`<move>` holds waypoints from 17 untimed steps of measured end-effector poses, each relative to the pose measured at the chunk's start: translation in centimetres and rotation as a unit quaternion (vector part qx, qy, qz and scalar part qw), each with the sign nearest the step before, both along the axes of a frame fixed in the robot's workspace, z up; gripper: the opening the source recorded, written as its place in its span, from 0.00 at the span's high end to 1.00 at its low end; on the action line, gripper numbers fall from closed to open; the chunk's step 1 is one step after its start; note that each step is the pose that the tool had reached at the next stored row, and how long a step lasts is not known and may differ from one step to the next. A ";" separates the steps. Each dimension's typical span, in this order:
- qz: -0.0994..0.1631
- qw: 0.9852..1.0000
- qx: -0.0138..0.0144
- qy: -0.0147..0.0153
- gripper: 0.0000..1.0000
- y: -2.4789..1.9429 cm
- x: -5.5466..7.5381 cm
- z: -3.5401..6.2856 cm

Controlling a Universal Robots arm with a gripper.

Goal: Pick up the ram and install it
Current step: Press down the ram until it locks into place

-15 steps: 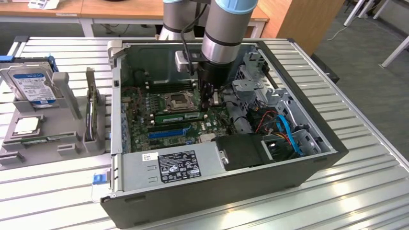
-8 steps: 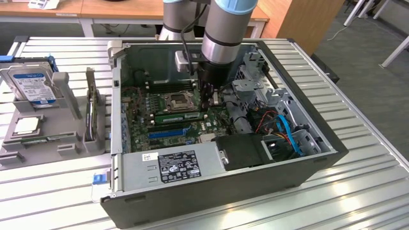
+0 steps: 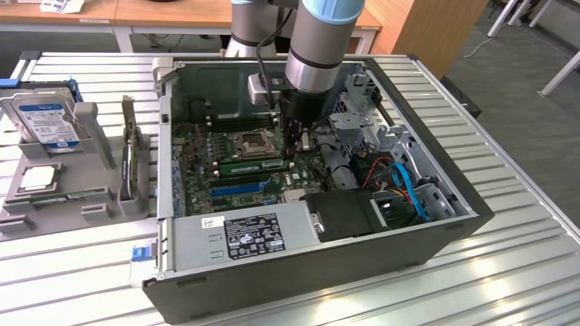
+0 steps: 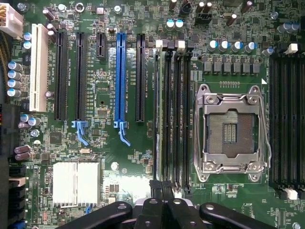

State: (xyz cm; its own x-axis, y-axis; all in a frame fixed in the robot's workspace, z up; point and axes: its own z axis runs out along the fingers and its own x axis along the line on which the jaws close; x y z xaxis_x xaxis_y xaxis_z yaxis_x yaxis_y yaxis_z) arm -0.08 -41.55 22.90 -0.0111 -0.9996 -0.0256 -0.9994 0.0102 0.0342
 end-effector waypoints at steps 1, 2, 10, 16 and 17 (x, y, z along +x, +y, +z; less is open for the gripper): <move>0.000 1.000 0.000 0.000 0.90 0.00 0.0 0.00; 0.000 1.000 0.000 0.000 0.90 0.00 0.0 0.00; 0.000 1.000 0.000 0.000 0.90 0.00 0.0 -0.25; 0.000 1.000 0.000 0.000 0.90 0.00 0.0 -0.31; 0.000 1.000 0.000 0.000 0.90 0.01 0.0 -0.35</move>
